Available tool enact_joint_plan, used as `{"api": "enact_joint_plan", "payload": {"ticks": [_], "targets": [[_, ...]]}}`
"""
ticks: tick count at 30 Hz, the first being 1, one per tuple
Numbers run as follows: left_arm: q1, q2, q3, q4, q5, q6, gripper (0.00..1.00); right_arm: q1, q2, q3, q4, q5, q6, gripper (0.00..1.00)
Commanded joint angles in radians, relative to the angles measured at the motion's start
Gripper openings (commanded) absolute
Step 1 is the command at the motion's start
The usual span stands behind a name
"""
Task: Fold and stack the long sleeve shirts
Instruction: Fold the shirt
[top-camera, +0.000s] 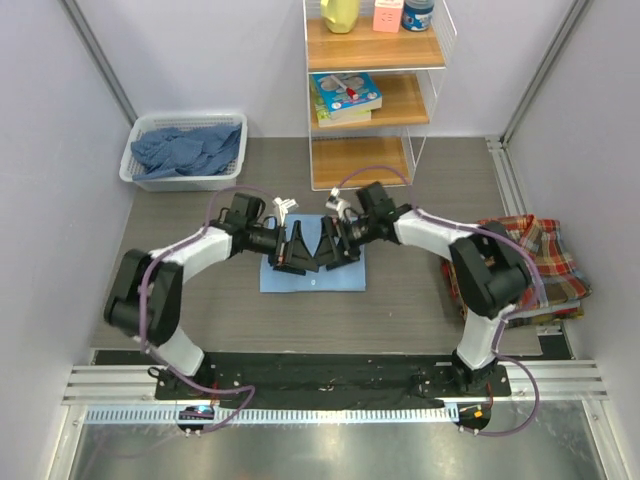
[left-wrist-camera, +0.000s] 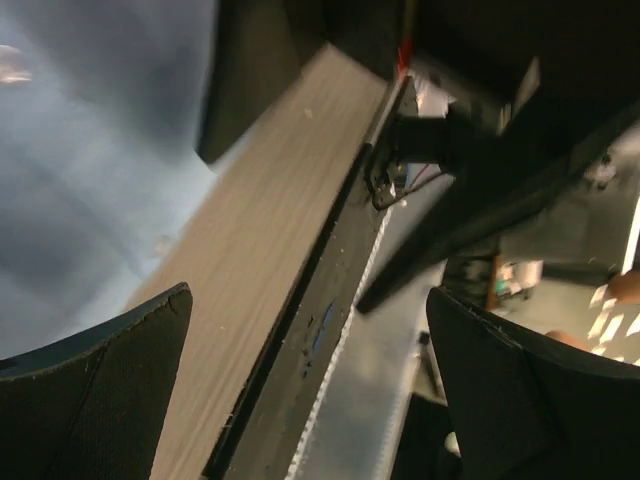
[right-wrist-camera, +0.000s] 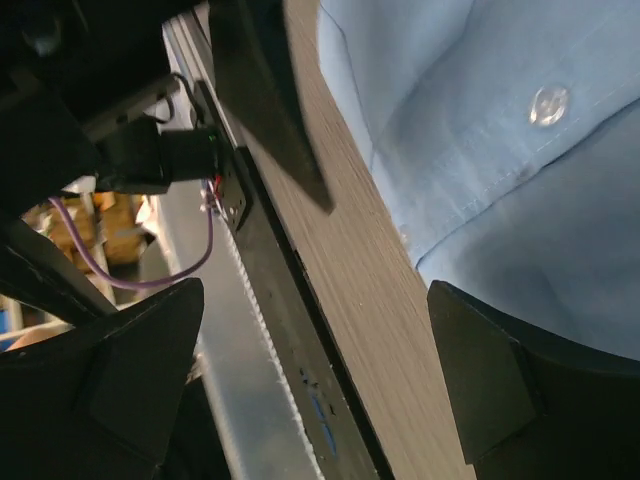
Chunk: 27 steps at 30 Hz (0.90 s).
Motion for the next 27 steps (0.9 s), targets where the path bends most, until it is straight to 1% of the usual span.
{"api": "enact_joint_plan", "payload": {"ticks": [1,2,3,4,6,7,8,9,10,11,13,14,16,17,18,19,20,21,23,24,26,27], "targets": [[0.097,0.184,-0.054,0.269,0.009,-0.229,1.00,0.016,0.125,-0.042,0.166,-0.084,0.109,1.00],[0.164,0.218,-0.072,0.280,0.002,-0.255,1.00,-0.007,0.183,-0.046,0.157,-0.084,0.088,1.00],[0.192,0.291,-0.088,0.335,0.010,-0.317,1.00,-0.021,0.214,-0.051,0.148,-0.081,0.076,1.00],[0.220,0.314,-0.103,0.366,0.010,-0.328,1.00,-0.033,0.235,-0.058,0.143,-0.081,0.068,1.00],[0.277,0.333,-0.148,0.352,0.006,-0.324,1.00,-0.071,0.280,-0.066,0.070,-0.073,0.004,1.00],[0.288,0.319,-0.165,0.305,0.015,-0.286,1.00,-0.084,0.281,-0.068,-0.008,-0.079,-0.022,1.00],[0.294,0.305,-0.169,0.255,0.033,-0.249,1.00,-0.090,0.272,-0.054,-0.060,-0.084,-0.065,1.00],[0.296,0.287,-0.163,0.198,0.050,-0.203,1.00,-0.098,0.234,-0.037,-0.118,-0.082,-0.146,1.00],[0.296,0.229,-0.162,0.141,0.100,-0.124,1.00,-0.101,0.204,-0.016,-0.218,-0.082,-0.185,1.00],[0.294,0.195,-0.162,0.101,0.122,-0.108,1.00,-0.104,0.177,0.038,-0.249,-0.094,-0.206,1.00],[0.279,0.123,-0.133,0.093,0.136,-0.094,1.00,-0.116,0.121,0.092,-0.265,-0.099,-0.190,1.00],[0.268,0.083,-0.102,0.092,0.124,-0.094,1.00,-0.119,0.117,0.157,-0.262,-0.076,-0.184,1.00],[0.222,0.086,0.017,0.096,0.085,-0.095,1.00,-0.119,0.145,0.222,-0.231,-0.042,-0.162,1.00],[0.210,0.125,0.060,0.120,0.031,-0.121,1.00,-0.119,0.168,0.269,-0.207,-0.016,-0.144,1.00],[0.194,0.153,0.135,0.149,0.012,-0.147,1.00,-0.121,0.191,0.294,-0.193,-0.003,-0.130,1.00],[0.185,0.194,0.166,0.177,-0.004,-0.176,1.00,-0.119,0.217,0.320,-0.174,0.007,-0.109,1.00],[0.184,0.271,0.191,0.215,-0.019,-0.256,1.00,-0.122,0.272,0.363,-0.168,0.019,-0.102,0.99],[0.184,0.320,0.211,0.327,-0.019,-0.300,1.00,-0.127,0.298,0.380,-0.162,0.036,-0.101,0.98],[0.193,0.402,0.274,0.346,-0.037,-0.322,1.00,-0.137,0.376,0.414,-0.148,0.054,-0.101,0.97],[0.199,0.481,0.286,0.372,-0.047,-0.354,1.00,-0.145,0.405,0.420,-0.150,0.054,-0.102,0.95],[0.226,0.532,0.283,0.388,-0.053,-0.374,1.00,-0.168,0.459,0.414,-0.151,0.054,-0.105,0.94],[0.237,0.552,0.271,0.392,-0.079,-0.370,1.00,-0.174,0.470,0.409,-0.150,0.074,-0.113,0.93]]}}
